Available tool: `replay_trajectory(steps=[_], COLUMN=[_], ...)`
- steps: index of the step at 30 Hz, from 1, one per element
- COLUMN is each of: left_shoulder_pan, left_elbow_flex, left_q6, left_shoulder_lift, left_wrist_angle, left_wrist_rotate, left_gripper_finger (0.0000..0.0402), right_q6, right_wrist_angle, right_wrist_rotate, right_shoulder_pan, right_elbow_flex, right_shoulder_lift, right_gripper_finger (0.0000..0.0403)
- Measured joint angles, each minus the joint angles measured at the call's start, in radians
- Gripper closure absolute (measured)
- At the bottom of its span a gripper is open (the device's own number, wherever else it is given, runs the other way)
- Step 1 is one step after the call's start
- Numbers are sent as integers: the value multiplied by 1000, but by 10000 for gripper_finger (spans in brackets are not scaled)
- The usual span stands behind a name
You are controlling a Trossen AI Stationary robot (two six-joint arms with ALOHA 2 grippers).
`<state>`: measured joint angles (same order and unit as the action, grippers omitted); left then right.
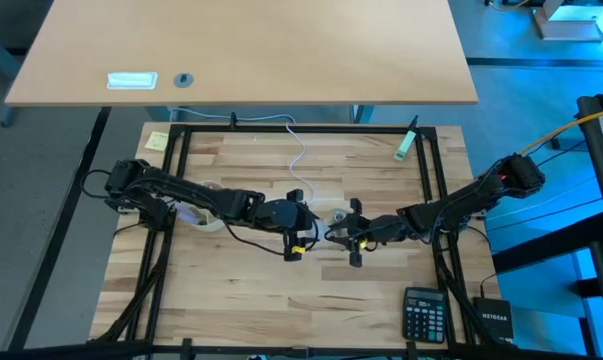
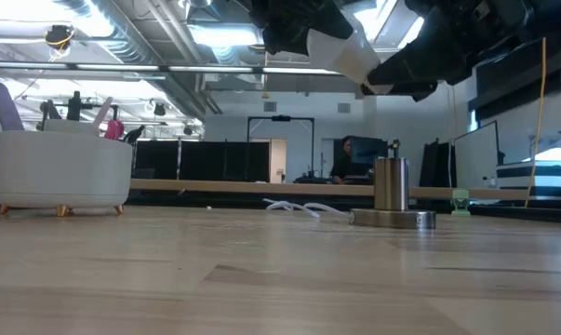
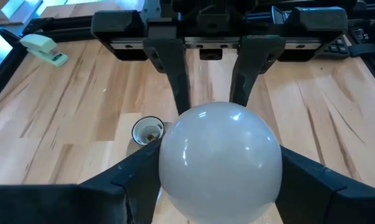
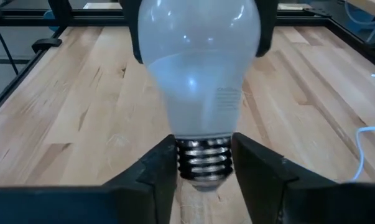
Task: Screw lightbulb
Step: Insert the lightbulb into the lamp
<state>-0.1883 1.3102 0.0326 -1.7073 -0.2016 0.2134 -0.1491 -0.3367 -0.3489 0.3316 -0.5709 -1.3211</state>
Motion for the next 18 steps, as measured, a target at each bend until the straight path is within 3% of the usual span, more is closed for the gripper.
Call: replay_trajectory(steps=[4, 12, 15, 18], left_shoulder_pan=[0, 0, 0, 0], left_elbow_flex=[0, 0, 0, 0], left_q6=[0, 15, 32, 40], left_shoulder_lift=[0, 6, 6, 12], left_wrist_angle=[-1, -1, -2, -12], left_wrist_rotate=[0, 7, 9, 10], left_gripper_finger=[159, 158, 158, 158], right_q6=[3, -141, -185, -196], right_wrist_angle=[109, 475, 463, 280], right_wrist_rotate=[2, 14, -1, -10], right_shoulder_pan=[1, 2, 2, 2], right_elbow_flex=[0, 15, 108, 255], right_shoulder_lift=[83, 409, 435, 415], right_gripper_finger=[208, 123, 107, 103])
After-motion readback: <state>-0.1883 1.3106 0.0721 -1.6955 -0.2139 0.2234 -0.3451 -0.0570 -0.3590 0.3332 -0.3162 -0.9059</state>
